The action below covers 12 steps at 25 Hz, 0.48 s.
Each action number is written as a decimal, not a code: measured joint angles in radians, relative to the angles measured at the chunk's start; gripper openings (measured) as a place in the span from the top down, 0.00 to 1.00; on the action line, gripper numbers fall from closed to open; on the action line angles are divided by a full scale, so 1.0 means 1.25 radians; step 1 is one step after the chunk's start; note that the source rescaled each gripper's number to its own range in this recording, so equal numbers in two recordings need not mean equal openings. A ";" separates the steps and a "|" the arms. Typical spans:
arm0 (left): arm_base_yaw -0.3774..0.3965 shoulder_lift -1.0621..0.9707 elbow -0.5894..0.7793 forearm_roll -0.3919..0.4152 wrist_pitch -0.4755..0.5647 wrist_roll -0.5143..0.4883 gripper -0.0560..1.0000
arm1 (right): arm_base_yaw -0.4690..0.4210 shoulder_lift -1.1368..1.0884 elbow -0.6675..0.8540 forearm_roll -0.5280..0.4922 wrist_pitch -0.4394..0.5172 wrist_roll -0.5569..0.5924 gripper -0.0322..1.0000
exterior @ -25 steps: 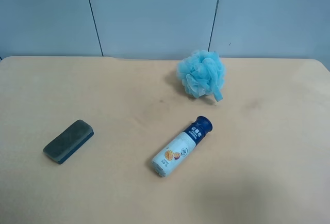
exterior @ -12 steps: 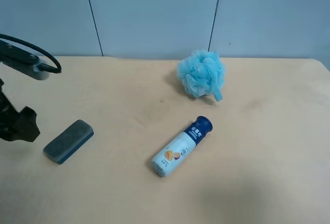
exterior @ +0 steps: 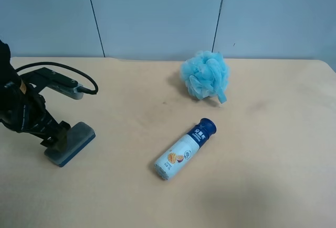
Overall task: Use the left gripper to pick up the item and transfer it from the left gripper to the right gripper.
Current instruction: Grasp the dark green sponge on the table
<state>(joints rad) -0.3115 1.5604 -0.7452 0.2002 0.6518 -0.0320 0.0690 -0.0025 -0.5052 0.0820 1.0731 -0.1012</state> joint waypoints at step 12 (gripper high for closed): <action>-0.052 0.124 0.000 0.017 -0.098 -0.007 0.00 | 0.000 0.000 0.000 0.000 0.000 0.000 0.00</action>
<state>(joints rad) -0.3770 1.7150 -0.7456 0.2220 0.5295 -0.0407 0.0690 -0.0025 -0.5052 0.0820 1.0731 -0.1012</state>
